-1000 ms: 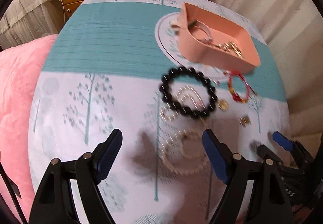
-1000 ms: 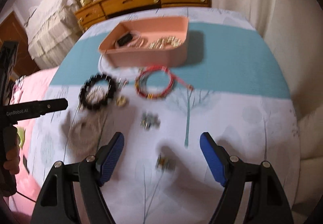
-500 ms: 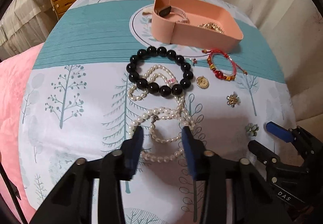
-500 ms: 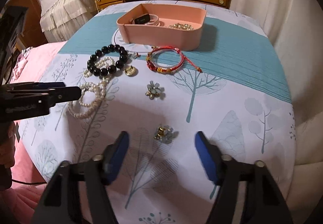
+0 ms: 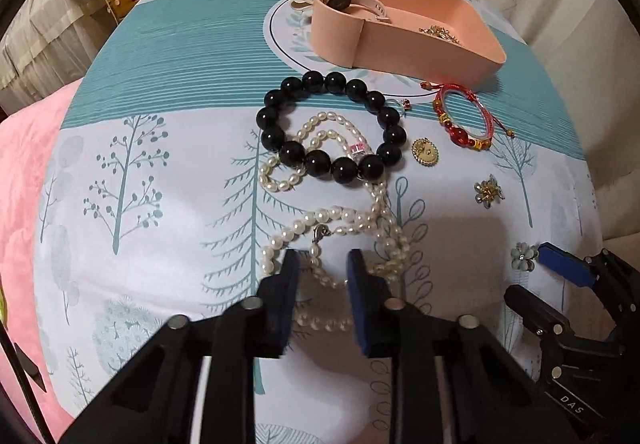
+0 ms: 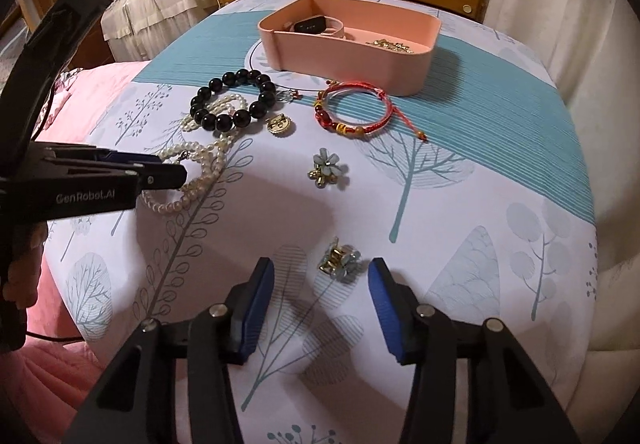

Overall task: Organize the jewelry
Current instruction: 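Grasp the long pearl necklace with the left tool while the right tool grasps a small gold brooch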

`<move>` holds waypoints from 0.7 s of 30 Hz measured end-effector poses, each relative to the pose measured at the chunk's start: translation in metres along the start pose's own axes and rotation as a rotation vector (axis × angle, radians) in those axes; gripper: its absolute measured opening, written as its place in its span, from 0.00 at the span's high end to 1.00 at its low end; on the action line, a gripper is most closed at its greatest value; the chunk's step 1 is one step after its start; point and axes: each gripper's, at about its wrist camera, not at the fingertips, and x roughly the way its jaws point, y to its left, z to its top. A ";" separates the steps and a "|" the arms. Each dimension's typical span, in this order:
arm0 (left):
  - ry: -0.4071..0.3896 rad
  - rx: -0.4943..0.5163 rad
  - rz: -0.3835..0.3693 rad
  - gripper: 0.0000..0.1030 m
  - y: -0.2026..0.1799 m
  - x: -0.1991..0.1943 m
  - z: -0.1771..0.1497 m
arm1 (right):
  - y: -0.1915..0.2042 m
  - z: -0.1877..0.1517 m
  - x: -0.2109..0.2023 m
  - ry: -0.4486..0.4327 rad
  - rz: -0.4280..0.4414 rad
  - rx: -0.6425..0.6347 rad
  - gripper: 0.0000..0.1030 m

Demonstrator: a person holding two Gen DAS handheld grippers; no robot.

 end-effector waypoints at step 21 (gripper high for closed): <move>-0.019 0.101 0.036 0.98 -0.016 0.000 -0.006 | -0.003 0.005 0.009 -0.004 -0.025 -0.023 0.78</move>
